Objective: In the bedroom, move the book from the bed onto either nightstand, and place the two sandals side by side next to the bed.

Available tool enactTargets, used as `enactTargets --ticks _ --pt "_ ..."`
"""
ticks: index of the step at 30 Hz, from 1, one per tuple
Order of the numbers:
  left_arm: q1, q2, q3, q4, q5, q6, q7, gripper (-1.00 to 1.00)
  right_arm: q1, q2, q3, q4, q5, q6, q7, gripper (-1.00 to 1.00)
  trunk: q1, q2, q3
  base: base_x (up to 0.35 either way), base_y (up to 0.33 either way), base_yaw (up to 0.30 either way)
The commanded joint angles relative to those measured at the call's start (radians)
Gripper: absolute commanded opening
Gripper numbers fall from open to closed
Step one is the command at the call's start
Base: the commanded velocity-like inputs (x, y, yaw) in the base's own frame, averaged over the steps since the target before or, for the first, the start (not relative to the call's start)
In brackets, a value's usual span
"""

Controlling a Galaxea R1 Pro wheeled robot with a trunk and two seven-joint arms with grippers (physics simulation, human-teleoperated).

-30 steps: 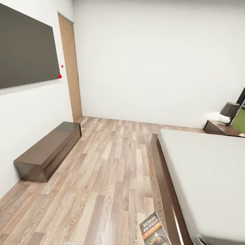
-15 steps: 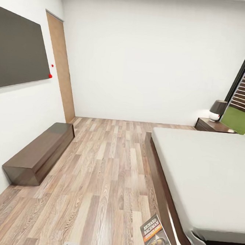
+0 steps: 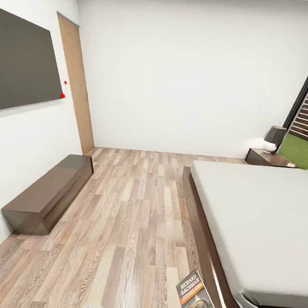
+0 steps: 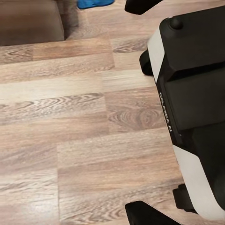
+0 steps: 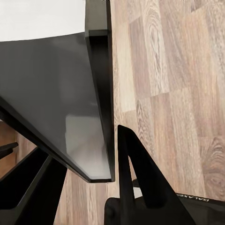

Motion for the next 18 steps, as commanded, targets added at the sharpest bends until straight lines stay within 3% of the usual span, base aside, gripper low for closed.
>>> enactTargets --ticks 1,18 --pt "-0.001 0.0 -0.008 0.0 0.008 -0.002 -0.003 1.0 -0.001 -0.001 0.006 0.0 -0.011 0.006 0.002 -1.0 0.001 -0.002 -0.002 0.271 0.0 0.0" --pt "0.0 0.0 -0.008 0.0 0.008 -0.002 -0.003 1.0 0.0 -0.001 0.006 0.0 -0.011 0.006 0.001 -1.0 0.001 -0.002 -0.002 0.32 0.0 0.0"
